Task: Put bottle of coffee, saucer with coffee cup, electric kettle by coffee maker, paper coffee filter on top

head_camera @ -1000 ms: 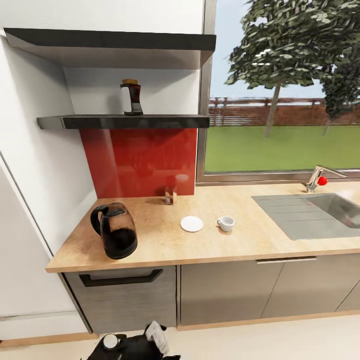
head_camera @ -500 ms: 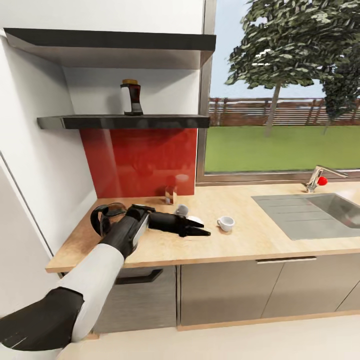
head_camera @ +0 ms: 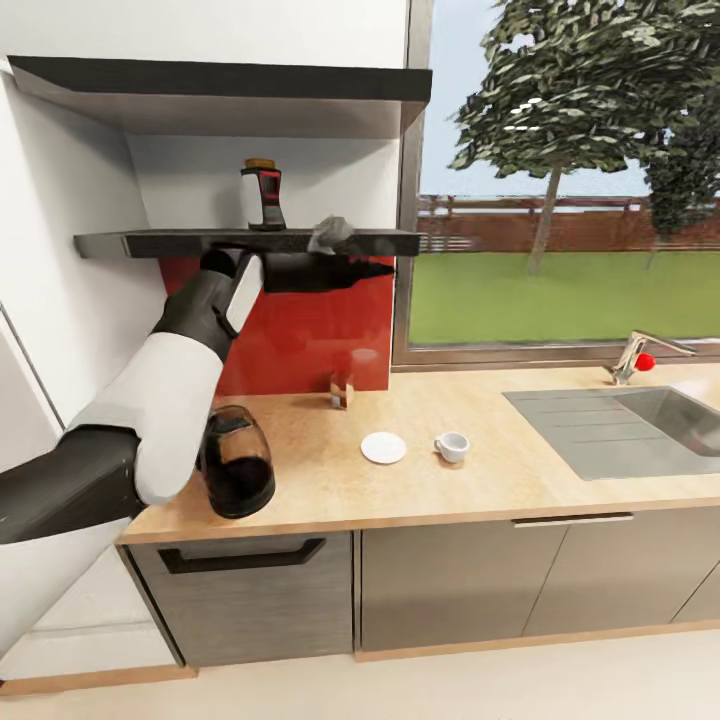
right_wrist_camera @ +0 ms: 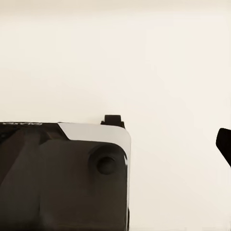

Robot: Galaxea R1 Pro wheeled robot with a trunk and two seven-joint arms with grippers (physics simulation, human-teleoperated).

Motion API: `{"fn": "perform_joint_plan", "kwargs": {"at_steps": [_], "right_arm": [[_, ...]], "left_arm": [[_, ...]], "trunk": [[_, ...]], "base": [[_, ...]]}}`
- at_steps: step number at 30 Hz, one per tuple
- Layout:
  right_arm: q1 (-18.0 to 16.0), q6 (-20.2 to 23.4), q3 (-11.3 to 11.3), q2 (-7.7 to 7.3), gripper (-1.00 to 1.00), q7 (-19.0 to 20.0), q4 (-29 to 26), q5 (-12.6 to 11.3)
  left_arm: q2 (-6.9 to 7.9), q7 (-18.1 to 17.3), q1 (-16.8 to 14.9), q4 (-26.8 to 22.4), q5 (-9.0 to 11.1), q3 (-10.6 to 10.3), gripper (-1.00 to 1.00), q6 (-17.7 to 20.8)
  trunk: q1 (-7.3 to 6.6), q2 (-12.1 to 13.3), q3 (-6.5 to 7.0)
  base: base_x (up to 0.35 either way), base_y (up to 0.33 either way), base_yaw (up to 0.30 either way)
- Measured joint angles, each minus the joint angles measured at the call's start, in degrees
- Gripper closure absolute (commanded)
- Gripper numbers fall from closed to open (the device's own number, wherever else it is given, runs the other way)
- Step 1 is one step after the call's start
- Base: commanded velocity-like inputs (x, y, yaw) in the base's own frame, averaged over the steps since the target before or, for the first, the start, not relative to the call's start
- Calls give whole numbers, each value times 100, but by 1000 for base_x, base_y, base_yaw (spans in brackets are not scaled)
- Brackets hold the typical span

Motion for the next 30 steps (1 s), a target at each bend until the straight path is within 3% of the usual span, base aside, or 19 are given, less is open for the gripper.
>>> {"fn": "perform_joint_plan", "kwargs": {"at_steps": [2, 3, 4, 8, 11, 16, 18, 20, 24, 27, 29, 30], "right_arm": [[177, 1, -4, -44, -100, -10, 2, -6], [213, 2, -4, -57, -100, -11, 3, -5], [318, 0, -7, -126, -100, -14, 0, -7], [447, -2, -5, -243, -100, -11, 0, -5], [507, -2, 2, -255, -100, 5, -1, 1], [527, -2, 4, -252, -100, -6, -1, 3], [534, -2, 4, -253, -100, -8, -1, 3], [539, -2, 4, -253, -100, -8, -1, -1], [537, -2, -1, -253, -100, -9, -1, -11], [537, -7, 3, -250, -100, -3, -1, -13], [537, -5, 4, -245, -100, -7, -1, -14], [536, -4, 2, -245, -100, -7, -3, -14]], "left_arm": [[29, 1135, -245, -38, 14, 100, -100, 5], [33, 1336, -310, -43, 17, 109, -100, 9], [42, 1861, -543, -26, 20, 136, -100, 13], [46, 2364, -1123, 61, 29, 155, -100, 21], [62, 3083, -1588, 138, 23, 156, -100, 26], [70, 4208, -1859, 155, -68, 90, -100, 47], [64, 4566, -1868, 155, -219, -20, -100, 55], [57, 4959, -1854, 160, -611, -321, -100, 57], [37, 5222, -1844, 161, -1132, -528, -100, 59], [33, 5432, -1842, 163, -1348, -555, -100, 54], [36, 5979, -1840, 166, -1418, -541, -100, 43], [34, 6072, -1839, 167, -1410, -543, -100, 41]], "trunk": [[0, -1, 0], [-1, -2, 0], [1, 2, 1], [-1, -3, 1], [-1, -3, 1], [0, 0, 0], [0, 0, 0], [0, 0, 0], [0, 0, 0], [0, 0, 0], [0, 0, 0], [0, 0, 0]], "base": [[0, 0, 0], [0, 0, 0], [0, 0, 0], [0, 0, 0], [0, 0, 0], [0, 0, 0], [0, 0, 0], [0, 0, 0], [0, 0, 0], [0, 0, 0], [0, 0, 0], [0, 0, 0]]}}
